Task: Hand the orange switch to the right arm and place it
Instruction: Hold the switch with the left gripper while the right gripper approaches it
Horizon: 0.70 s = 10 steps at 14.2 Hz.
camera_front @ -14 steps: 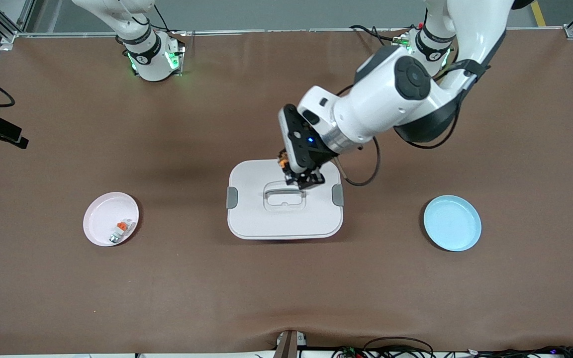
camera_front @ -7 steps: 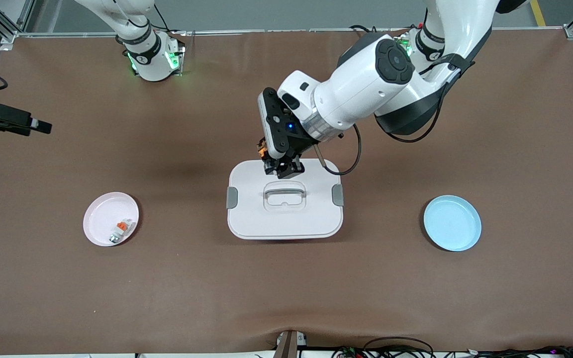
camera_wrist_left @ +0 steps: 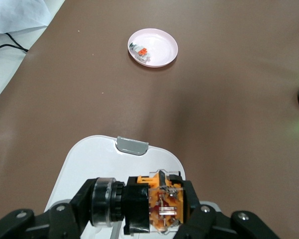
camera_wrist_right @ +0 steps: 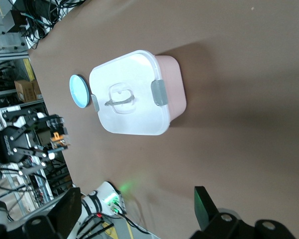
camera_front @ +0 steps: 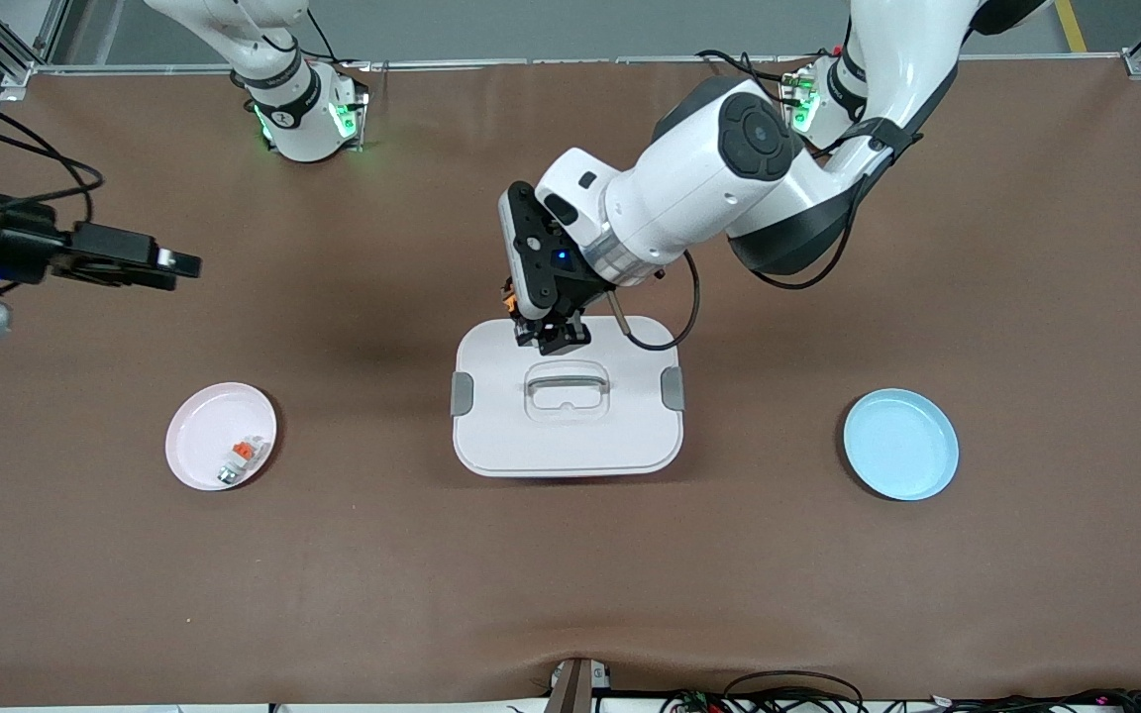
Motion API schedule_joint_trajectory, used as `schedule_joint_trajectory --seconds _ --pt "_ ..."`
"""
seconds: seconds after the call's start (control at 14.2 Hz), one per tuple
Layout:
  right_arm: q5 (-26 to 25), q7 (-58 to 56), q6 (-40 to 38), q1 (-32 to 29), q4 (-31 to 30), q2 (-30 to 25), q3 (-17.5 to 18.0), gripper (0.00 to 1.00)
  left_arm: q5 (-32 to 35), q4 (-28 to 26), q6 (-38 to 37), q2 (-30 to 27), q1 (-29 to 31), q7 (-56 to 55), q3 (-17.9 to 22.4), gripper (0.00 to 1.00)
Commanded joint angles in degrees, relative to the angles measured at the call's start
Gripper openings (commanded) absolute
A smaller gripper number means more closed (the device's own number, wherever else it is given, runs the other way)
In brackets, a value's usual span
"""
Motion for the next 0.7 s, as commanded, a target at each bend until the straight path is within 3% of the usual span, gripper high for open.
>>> schedule_joint_trajectory --seconds 0.0,0.14,0.35,0.63 --pt "1.18 6.14 5.97 6.11 -2.82 -2.48 -0.20 1.00 0.05 1.72 1.53 0.97 -3.30 -1.33 2.67 0.00" --pt "1.18 7.47 10.29 9.72 -3.78 -2.31 -0.20 1.00 -0.04 1.72 2.50 0.97 -5.33 -2.65 4.95 0.00" --pt "5.65 8.36 18.80 14.37 -7.64 -2.22 -0.20 1.00 0.05 1.63 2.51 1.06 -5.77 -2.65 5.31 0.00" --pt "7.33 8.44 27.95 21.41 -8.89 -0.29 -0.20 1.00 -0.04 1.54 2.42 0.88 -5.77 -2.65 5.31 0.00"
